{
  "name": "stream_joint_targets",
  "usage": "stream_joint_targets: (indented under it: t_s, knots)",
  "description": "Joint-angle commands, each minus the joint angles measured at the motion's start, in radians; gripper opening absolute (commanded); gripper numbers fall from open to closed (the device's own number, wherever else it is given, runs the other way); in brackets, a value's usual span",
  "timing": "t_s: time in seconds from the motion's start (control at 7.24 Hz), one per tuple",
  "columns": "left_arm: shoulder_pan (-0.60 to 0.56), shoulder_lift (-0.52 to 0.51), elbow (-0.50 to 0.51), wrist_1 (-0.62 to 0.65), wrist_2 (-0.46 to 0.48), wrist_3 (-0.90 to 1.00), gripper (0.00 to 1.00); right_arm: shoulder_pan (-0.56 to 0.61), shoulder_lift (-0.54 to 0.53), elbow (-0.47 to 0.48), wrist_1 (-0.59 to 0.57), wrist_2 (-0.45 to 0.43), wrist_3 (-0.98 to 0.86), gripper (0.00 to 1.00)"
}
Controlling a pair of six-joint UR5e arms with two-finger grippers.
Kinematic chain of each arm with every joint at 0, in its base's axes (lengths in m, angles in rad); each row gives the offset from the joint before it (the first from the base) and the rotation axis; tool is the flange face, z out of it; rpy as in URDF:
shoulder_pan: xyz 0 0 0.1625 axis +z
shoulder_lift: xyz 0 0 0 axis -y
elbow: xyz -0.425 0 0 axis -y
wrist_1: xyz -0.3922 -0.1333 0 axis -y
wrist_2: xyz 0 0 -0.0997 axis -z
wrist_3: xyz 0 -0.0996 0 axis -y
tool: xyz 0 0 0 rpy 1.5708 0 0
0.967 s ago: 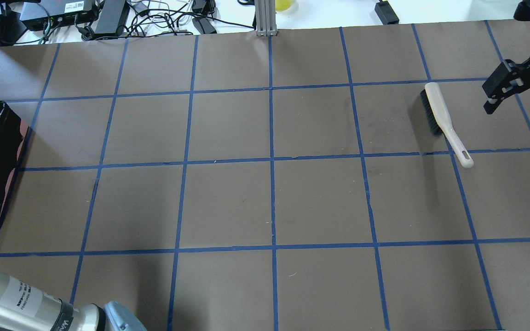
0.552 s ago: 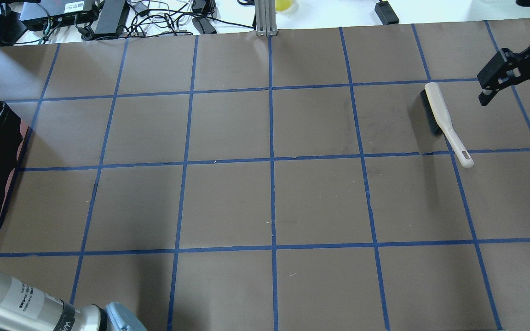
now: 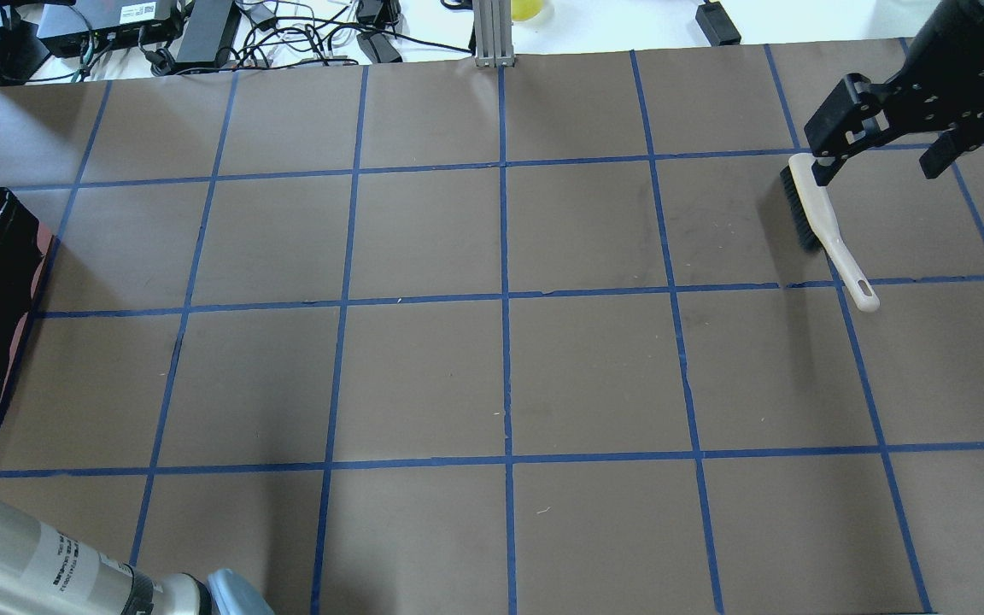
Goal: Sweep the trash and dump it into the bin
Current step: 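Hold dustpan inverted over bin with left gripper while right gripper releases brush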
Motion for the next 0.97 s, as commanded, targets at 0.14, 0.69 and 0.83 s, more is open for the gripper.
stream_joint_targets:
  t_s: [0.14,0.69,0.83]
  knots:
    - [0.007,0.039,-0.068,0.031,-0.018,0.001,0.0,0.11,0.025,0.015,-0.011,-0.01,0.118,1.0]
    - [0.018,0.011,0.133,-0.457,-0.277,-0.058,0.0,0.134,0.036,0.044,-0.016,0.003,0.094,1.0]
    - [0.019,0.007,0.133,-0.499,-0.304,-0.11,0.0,0.154,0.036,0.084,-0.063,0.003,0.099,1.0]
